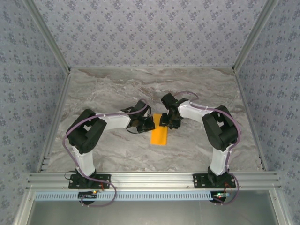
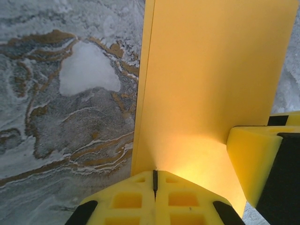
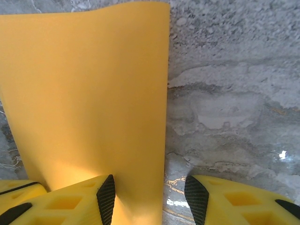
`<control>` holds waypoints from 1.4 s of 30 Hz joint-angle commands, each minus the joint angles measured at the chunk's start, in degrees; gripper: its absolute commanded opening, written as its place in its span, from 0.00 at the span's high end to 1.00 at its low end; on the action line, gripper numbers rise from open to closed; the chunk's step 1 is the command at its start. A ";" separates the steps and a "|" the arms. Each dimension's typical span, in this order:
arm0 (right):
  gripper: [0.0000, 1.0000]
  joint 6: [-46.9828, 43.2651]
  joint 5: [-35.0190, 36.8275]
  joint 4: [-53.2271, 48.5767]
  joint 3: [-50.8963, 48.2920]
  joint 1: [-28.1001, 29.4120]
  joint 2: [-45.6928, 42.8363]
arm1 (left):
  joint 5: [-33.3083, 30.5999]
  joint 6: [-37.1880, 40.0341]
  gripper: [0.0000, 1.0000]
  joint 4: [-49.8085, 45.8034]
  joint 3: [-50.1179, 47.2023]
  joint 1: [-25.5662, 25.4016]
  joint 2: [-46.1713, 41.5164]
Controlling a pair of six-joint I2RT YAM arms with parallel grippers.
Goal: Fold a paper plane with a square sheet of paper (pick it up from the middle)
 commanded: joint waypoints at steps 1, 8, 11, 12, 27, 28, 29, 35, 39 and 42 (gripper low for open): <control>0.50 0.79 1.71 -1.05 -2.49 0.83 5.89 | -0.47 1.55 1.00 -2.94 2.52 -0.26 -1.44; 0.52 2.97 2.42 -0.86 -2.93 0.75 6.86 | -3.08 -0.59 0.95 -2.70 1.49 2.07 -5.82; 0.52 3.26 2.46 -0.80 -2.95 0.82 7.15 | -4.11 -1.69 0.93 -2.02 -0.47 3.47 -7.89; 0.52 3.23 2.60 -0.87 -2.94 0.82 7.21 | -4.18 -1.85 0.93 -1.94 -1.06 3.94 -8.45; 0.48 -1.97 2.32 -1.13 -1.89 1.44 7.99 | -3.41 -2.23 0.89 -1.30 -2.91 5.11 -9.49; 0.48 -1.96 2.43 -1.09 -1.83 1.43 8.04 | -3.30 -2.21 0.89 -1.29 -2.92 5.10 -9.49; 0.48 -1.97 2.52 -2.57 -1.66 1.44 8.16 | -3.12 -2.15 0.90 -1.20 -2.95 5.16 -9.36; 0.47 -1.98 2.78 -3.28 -0.53 1.53 9.39 | -1.84 -2.16 0.90 -0.45 -2.99 5.11 -8.75; 0.47 -1.98 3.04 -3.43 -0.22 1.61 9.77 | -0.64 -2.30 0.91 0.24 -3.03 5.04 -8.15; 0.47 -1.97 3.06 -3.59 -0.05 1.61 10.03 | 0.79 -2.19 0.91 1.04 -2.95 4.95 -7.58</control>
